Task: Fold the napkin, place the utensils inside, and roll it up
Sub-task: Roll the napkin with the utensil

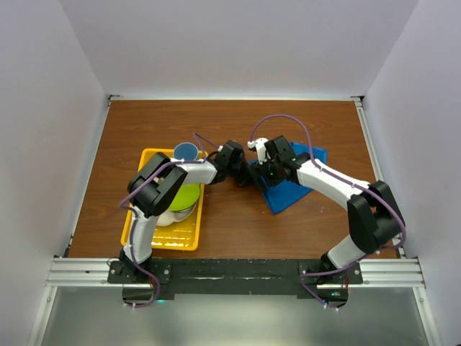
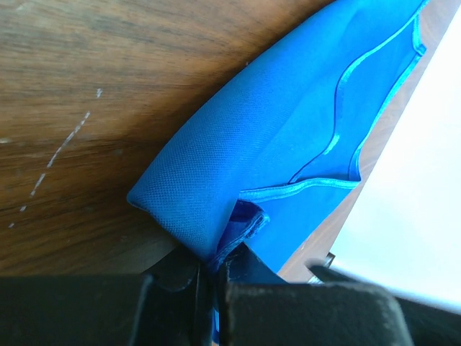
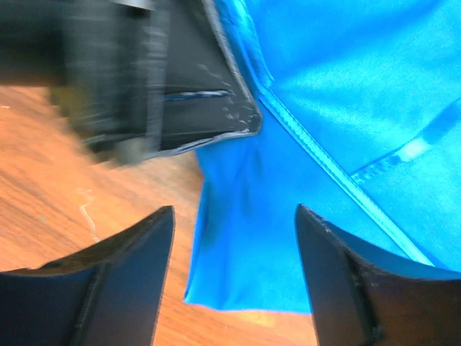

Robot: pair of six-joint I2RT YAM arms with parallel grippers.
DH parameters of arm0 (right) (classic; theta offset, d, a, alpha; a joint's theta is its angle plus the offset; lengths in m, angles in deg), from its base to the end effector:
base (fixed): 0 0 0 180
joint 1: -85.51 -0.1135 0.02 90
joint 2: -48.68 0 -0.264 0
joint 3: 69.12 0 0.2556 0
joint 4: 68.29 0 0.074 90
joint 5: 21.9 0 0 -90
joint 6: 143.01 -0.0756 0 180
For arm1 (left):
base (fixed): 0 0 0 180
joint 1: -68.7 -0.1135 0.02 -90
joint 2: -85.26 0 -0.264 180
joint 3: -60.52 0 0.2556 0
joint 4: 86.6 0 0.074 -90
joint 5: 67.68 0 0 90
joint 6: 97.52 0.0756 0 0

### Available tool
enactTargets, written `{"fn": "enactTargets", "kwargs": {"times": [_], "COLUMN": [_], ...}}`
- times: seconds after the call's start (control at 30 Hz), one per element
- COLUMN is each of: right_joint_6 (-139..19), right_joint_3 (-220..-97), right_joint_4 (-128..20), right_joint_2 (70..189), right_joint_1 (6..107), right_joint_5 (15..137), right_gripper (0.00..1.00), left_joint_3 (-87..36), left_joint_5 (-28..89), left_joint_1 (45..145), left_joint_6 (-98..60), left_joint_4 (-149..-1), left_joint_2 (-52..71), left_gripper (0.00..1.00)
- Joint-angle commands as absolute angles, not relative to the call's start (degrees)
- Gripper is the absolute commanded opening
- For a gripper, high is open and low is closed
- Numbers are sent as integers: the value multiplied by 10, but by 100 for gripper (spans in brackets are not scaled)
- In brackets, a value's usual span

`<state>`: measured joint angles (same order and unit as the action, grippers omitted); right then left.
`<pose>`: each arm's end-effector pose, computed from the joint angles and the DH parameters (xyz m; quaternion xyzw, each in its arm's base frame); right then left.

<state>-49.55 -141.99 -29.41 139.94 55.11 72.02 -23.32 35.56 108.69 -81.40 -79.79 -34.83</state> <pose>0.2985 0.1811 0.1711 -0.2885 0.9146 0.0975 0.2662 0.3461 -0.3129 0.0900 -0.2216 0.8850 -0.3892 0.1272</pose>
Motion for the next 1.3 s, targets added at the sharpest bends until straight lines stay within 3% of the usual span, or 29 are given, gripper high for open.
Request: {"fn": "enactTargets", "kwargs": {"times": [0.0,0.4,1.07,1.27], "right_joint_6": [-490,-511,-667,-717], "right_joint_3": [-1400,-1348,-1419,-1400], "right_joint_4": [-310,-390,-327,-328], "right_joint_2": [1359,1378,1473,1490], "right_joint_1": [523,446,401,392], "right_joint_5": [670,582,548,508], "right_gripper": [76,72,64,54], "left_joint_3": [-243,-246,-270,-274], "left_joint_5": [377,460,504,513], "left_joint_1": [1084,1071,1036,1030], "left_joint_6": [-798,-825,-782,-770], "left_joint_4": [-731,-705,-684,-675], "left_joint_2": [-356,-351,-359,-356], "left_gripper": [0,0,0,0]}}
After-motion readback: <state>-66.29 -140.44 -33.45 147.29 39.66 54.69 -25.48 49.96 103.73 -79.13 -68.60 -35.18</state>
